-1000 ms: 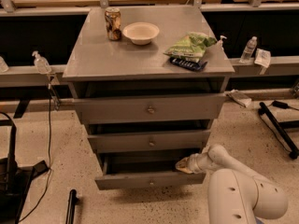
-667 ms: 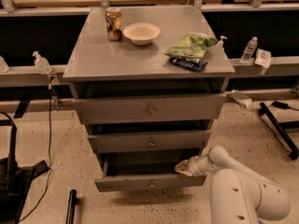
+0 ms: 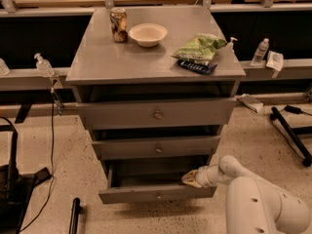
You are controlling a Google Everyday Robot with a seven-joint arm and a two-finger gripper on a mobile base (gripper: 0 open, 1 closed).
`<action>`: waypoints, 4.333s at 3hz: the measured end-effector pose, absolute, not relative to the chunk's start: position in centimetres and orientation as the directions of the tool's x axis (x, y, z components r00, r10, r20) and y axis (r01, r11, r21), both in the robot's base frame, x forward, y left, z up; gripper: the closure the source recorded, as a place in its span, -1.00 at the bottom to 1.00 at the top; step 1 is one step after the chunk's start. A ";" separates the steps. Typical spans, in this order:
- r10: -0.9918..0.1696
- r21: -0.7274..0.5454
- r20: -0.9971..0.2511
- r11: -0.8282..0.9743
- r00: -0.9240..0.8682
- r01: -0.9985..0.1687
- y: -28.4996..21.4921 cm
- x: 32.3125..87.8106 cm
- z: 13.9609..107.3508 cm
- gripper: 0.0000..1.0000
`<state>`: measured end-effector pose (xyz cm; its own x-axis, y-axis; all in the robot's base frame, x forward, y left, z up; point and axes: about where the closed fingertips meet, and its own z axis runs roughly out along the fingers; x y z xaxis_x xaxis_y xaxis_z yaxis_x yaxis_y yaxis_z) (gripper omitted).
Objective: Open bottom drawer
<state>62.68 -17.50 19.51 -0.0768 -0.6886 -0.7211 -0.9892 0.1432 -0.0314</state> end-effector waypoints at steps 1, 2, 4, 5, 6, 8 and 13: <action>-0.672 -0.076 -0.741 0.079 0.004 -0.994 -16.0 60.4 21.1 1.00; -0.686 -0.124 -0.726 0.061 0.048 -0.990 -15.3 60.5 22.3 1.00; -0.773 -0.158 -0.633 0.079 0.039 -0.984 -15.3 62.9 22.5 1.00; -0.777 -0.131 -0.630 0.083 0.018 -0.988 -15.6 63.3 20.9 1.00; -0.762 -0.087 -0.648 0.080 -0.005 -0.993 -15.9 64.6 18.5 1.00; -0.770 -0.017 -0.638 0.057 -0.033 -0.998 -15.4 65.0 15.5 1.00; -0.739 0.026 -0.674 -0.062 0.028 -0.998 -12.1 58.5 17.3 1.00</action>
Offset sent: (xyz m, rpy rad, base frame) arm -0.0099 0.0210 0.0478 -0.0507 -0.1756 0.0765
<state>58.50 -12.07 17.28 0.0285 -0.7386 -0.6736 -0.9977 -0.0622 0.0261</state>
